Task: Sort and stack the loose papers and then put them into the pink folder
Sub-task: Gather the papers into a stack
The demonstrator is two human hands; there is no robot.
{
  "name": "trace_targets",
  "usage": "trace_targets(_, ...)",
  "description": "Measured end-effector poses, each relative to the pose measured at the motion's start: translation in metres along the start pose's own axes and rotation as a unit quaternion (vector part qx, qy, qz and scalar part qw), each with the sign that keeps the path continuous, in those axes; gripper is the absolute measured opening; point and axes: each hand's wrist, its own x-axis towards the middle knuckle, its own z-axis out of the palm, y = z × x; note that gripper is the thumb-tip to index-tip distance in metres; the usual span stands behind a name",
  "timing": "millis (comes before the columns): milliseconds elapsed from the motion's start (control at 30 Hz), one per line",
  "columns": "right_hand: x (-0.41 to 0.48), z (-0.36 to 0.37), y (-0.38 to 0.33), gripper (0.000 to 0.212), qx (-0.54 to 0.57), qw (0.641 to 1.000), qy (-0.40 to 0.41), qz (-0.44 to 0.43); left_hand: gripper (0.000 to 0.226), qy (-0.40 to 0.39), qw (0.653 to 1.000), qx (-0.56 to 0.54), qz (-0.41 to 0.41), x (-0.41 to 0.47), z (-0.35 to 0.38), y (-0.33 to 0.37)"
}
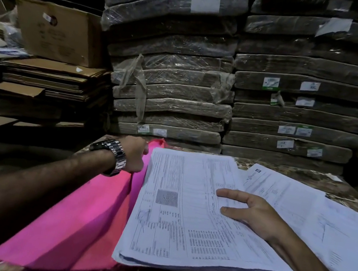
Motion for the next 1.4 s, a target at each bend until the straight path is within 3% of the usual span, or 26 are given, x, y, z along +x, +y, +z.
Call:
trace_targets(233, 0.0, -0.001, 0.0, 0.031, -0.038, 0.999, 0.01, 0.022, 0.014, -0.031, 0.999, 0.006, 0.042, 0.002, 0.004, 0.021)
trace_targets(300, 0.001, 0.0, 0.0, 0.031, -0.047, 0.998, 0.016, 0.025, 0.016, -0.038, 0.998, 0.013, 0.057, 0.004, 0.008, 0.025)
trace_targets(433, 0.001, 0.0, 0.001, 0.029, -0.062, 0.997, 0.019, 0.032, 0.046, -0.057, 0.996, -0.001, 0.069, 0.007, 0.017, 0.029)
trace_targets(633, 0.006, 0.007, 0.008, 0.028, -0.052, 0.995, 0.053, 0.061, 0.06, -0.07, 0.994, 0.004, 0.083, 0.006, 0.024, 0.042)
trace_targets(900, 0.004, 0.006, 0.013, 0.029, -0.061, 0.992, 0.091, 0.06, 0.049, -0.066, 0.99, -0.022, 0.122, -0.02, 0.04, 0.036)
trace_targets(1100, 0.002, 0.005, 0.015, 0.026, -0.055, 0.99, 0.12, 0.049, 0.038, -0.124, 0.981, -0.039, 0.146, -0.08, 0.047, 0.015)
trace_targets(1400, 0.002, 0.023, 0.028, 0.025, -0.006, 0.987, 0.159, 0.036, 0.018, 0.02, 0.993, -0.054, 0.107, -0.131, 0.045, 0.004)
